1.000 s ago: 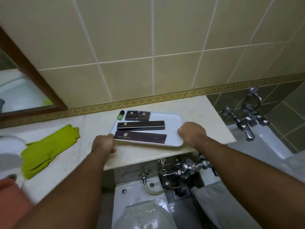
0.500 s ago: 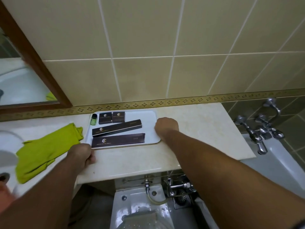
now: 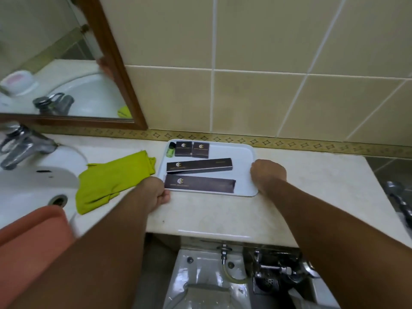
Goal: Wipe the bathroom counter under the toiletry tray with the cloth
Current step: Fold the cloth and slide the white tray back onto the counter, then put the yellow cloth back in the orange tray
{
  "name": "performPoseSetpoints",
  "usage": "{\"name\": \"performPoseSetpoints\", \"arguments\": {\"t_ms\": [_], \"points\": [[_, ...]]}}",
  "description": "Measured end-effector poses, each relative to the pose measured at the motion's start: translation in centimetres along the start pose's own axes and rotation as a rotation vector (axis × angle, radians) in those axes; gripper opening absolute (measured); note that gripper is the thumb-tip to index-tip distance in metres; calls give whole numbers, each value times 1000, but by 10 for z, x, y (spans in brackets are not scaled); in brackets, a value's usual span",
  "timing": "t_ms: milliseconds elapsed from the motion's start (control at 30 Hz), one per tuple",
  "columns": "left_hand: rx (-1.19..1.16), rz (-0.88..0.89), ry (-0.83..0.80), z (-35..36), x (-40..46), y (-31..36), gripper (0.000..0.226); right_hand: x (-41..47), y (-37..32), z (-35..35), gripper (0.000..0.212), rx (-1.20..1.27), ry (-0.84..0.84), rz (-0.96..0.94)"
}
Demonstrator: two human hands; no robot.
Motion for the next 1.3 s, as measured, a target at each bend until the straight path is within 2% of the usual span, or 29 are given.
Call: {"name": "performPoseSetpoints", "arguments": {"t_ms": [67, 100, 167, 233, 300, 333, 400, 467, 533, 600, 667, 767, 867, 1033, 1200, 1300], "points": [[31, 86, -55, -5, -15, 1, 23, -12, 4, -4, 40, 72, -16, 60], [62, 129, -58, -10, -18, 5, 33, -19, 8, -11, 41, 96, -8, 105], [225, 266, 70, -55, -25, 24, 48, -37, -12, -45, 46, 81, 89, 116], [506, 370, 250, -108, -29, 49, 48, -51, -56, -81, 45, 120, 182, -15], [572, 390, 423, -176, -23, 66, 47, -68, -136, -104, 34, 259, 132, -274], [575, 376, 456, -198, -16, 71, 47, -78, -168, -108, 29, 338, 64, -375], [611, 355, 442, -233, 4, 73, 49, -91, -234, -101, 29, 469, -76, -493], [620, 342, 354, -246, 30, 70, 53, -94, -287, -83, 52, 512, -182, -502], [566, 331, 253, -246, 56, 64, 54, -82, -321, -65, 72, 453, -201, -452], [457, 292, 164, -240, 76, 58, 51, -64, -337, -58, 78, 348, -156, -383], [477, 280, 103, -228, 87, 60, 49, -48, -346, -58, 74, 202, -100, -346], [549, 282, 38, -210, 100, 62, 53, -36, -363, -57, 54, 25, -70, -383], [664, 268, 44, -205, 109, 61, 70, -27, -368, -57, 39, 9, -80, -403], [697, 340, 187, -216, 88, 72, 69, -35, -352, -58, 41, 283, -166, -357], [477, 423, 291, -282, 15, 83, 63, -88, -356, -111, 41, 584, -200, -453], [240, 495, 292, -329, -37, 70, 46, -140, -365, -139, 40, 685, -250, -519]]}}
Point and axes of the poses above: each hand's wrist, its own x-axis towards the middle knuckle, its own z-axis out of the palm, y = z × x, the point moved 10 cm from there along x, towards the middle knuckle, and after that the axes turned 8 degrees about -x, right-handed, at the moved point
